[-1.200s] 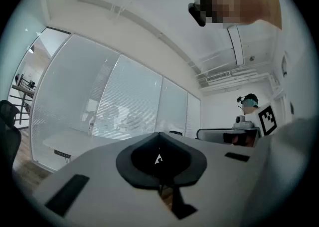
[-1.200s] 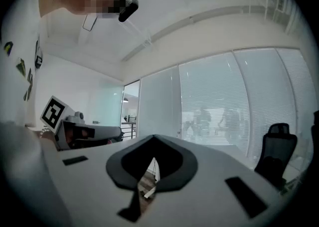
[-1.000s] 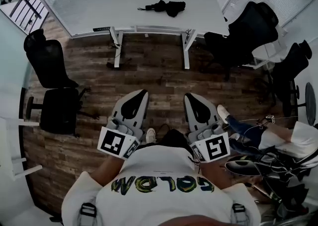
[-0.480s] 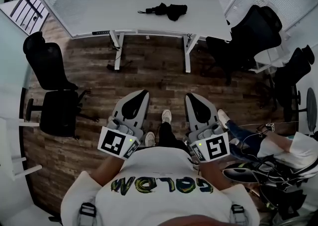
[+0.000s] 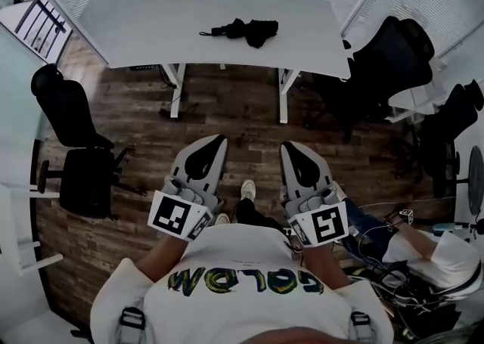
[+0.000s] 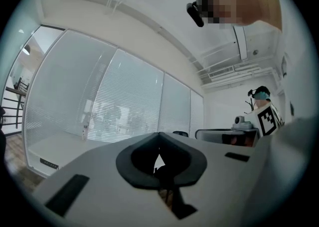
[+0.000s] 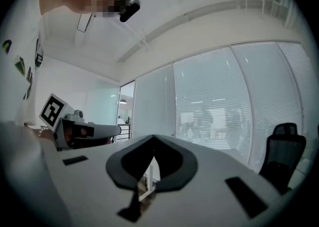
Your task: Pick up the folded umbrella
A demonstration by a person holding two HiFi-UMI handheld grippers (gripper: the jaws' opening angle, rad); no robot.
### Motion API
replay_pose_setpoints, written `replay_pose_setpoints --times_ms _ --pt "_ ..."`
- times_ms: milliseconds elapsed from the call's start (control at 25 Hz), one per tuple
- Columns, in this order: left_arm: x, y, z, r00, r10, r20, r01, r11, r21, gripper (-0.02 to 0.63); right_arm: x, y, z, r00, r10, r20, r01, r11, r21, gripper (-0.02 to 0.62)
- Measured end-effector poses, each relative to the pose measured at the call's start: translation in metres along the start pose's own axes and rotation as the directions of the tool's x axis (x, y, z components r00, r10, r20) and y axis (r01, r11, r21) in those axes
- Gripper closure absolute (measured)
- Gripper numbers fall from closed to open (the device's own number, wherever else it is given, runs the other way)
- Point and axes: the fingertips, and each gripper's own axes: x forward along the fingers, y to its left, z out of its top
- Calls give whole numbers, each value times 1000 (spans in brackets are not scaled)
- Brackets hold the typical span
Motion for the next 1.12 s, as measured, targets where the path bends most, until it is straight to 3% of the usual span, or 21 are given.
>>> replay_pose_setpoints --times_ms 440,1120 --pt "92 -10 -5 1000 30 -6 -30 1000 4 595 26 -88 -8 999 45 -20 -45 999 -1 584" --pt "151 29 -6 999 47 13 -47 999 -2 595 84 -128 -14 997 73 -25 -73 997 -14 584"
